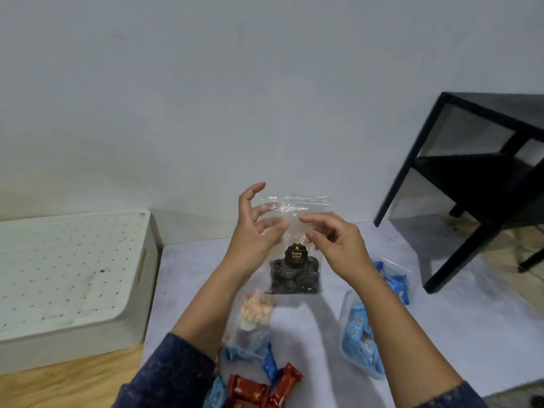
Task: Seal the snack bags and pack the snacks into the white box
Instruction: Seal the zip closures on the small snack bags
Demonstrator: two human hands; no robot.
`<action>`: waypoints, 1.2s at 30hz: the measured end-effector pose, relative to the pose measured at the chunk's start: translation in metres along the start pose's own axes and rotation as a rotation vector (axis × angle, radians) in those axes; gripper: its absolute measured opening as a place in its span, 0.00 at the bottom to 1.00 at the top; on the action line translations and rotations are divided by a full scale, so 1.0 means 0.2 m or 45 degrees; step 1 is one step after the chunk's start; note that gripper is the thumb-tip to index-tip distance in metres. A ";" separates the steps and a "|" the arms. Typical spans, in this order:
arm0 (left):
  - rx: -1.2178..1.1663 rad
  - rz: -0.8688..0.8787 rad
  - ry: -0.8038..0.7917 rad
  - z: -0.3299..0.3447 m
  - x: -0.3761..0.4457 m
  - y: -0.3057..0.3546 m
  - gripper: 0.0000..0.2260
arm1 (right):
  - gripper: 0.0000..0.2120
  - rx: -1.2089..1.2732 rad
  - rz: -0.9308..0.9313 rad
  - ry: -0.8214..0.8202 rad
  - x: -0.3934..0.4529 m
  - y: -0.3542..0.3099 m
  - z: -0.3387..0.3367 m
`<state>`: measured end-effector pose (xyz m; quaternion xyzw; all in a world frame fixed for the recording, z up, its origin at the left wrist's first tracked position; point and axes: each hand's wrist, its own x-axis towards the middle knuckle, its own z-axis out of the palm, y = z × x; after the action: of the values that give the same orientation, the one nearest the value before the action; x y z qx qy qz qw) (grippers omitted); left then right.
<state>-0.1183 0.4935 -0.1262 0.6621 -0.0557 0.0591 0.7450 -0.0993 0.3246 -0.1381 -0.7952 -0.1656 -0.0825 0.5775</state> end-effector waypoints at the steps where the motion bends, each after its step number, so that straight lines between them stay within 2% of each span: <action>1: 0.079 0.002 -0.045 0.01 0.01 -0.05 0.29 | 0.19 0.028 0.036 -0.001 0.02 0.05 -0.01; 5: 0.414 -0.002 -0.080 0.10 0.11 -0.26 0.24 | 0.21 0.012 0.158 -0.050 0.12 0.28 -0.06; 9: 0.651 -0.037 0.032 0.21 0.27 -0.46 0.17 | 0.18 -0.005 0.279 -0.092 0.24 0.52 -0.12; 15: 0.756 -0.280 0.142 0.36 0.53 -0.77 0.17 | 0.15 -0.115 0.426 -0.125 0.44 0.84 -0.17; 20: 0.842 -0.339 0.206 0.41 0.69 -0.93 0.16 | 0.14 -0.219 0.418 -0.197 0.58 1.03 -0.17; 23: 0.860 -0.336 0.245 0.41 0.75 -0.97 0.14 | 0.15 -0.224 0.441 -0.208 0.65 1.09 -0.17; 27: 0.880 -0.288 0.214 0.39 0.77 -0.99 0.22 | 0.15 -0.249 0.420 -0.219 0.70 1.12 -0.17; 31: 0.958 -0.249 0.191 0.37 0.78 -0.97 0.24 | 0.19 -0.270 0.369 -0.226 0.71 1.07 -0.20; 36: 1.060 -0.330 0.161 0.33 0.73 -0.87 0.25 | 0.24 -0.429 0.393 -0.267 0.67 0.96 -0.20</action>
<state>0.0540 0.4095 -0.2658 0.9024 0.1020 0.0231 0.4180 0.0977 0.2551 -0.2528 -0.9002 -0.0849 0.0632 0.4223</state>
